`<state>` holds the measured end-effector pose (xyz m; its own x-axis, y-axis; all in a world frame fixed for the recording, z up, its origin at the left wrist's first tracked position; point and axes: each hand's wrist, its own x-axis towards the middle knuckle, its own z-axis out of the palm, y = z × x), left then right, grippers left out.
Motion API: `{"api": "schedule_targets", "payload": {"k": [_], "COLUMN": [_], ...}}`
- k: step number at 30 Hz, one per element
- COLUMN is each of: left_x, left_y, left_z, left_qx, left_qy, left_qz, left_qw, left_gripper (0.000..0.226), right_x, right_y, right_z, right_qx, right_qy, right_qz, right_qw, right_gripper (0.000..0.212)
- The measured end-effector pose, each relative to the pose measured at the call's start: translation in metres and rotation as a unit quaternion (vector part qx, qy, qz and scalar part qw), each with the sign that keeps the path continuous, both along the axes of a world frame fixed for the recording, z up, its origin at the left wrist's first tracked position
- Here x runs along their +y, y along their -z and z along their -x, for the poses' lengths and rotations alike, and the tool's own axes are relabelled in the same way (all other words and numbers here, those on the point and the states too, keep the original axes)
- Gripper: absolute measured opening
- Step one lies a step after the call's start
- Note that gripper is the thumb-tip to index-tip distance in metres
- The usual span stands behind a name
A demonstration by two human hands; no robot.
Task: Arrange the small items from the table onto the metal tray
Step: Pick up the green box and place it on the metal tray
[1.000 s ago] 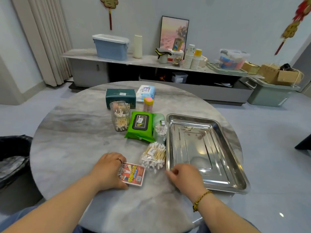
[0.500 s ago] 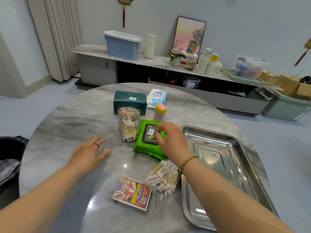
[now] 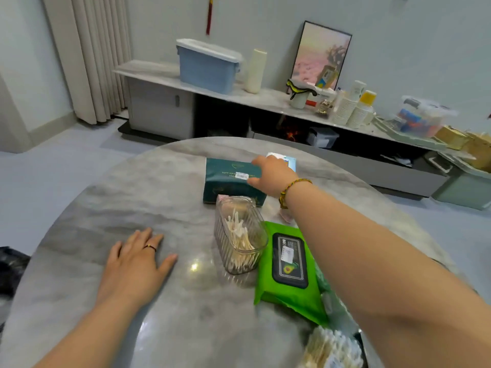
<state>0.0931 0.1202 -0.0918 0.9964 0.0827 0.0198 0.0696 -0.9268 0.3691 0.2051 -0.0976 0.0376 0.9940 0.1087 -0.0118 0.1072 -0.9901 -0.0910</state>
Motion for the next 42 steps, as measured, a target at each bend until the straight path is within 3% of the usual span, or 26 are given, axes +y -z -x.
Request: {"api": "schedule_targets", "payload": {"k": [8, 12, 22, 31, 36, 42], "left_x": [0.002, 0.001, 0.000, 0.001, -0.011, -0.045], "left_y": [0.007, 0.009, 0.009, 0.003, -0.011, -0.030], "left_z": [-0.003, -0.004, -0.005, 0.009, 0.030, 0.061], "left_qx": [-0.021, -0.023, -0.022, 0.020, 0.072, 0.083], "left_qy": [-0.005, -0.009, -0.006, 0.006, 0.014, 0.099], "left_qz": [0.004, -0.008, -0.016, -0.029, -0.028, -0.018], "left_qw": [1.000, 1.000, 1.000, 0.999, 0.997, 0.992], "left_gripper": [0.061, 0.062, 0.061, 0.057, 0.056, 0.051], "right_x": [0.028, 0.032, 0.032, 0.012, -0.031, -0.110], "right_y": [0.015, 0.028, 0.039, -0.037, -0.071, -0.083], "right_z": [-0.057, -0.071, -0.069, -0.027, 0.022, 0.096], "right_qx": [0.080, 0.116, 0.012, -0.122, -0.136, -0.142], "right_qy": [-0.014, -0.029, -0.073, -0.096, -0.100, -0.044], "right_qz": [0.006, 0.028, 0.054, -0.021, -0.029, -0.042], "right_qw": [0.997, 0.992, 0.996, 0.988, 0.985, 0.988], "right_gripper": [0.093, 0.096, 0.101, 0.102, 0.101, 0.103]}}
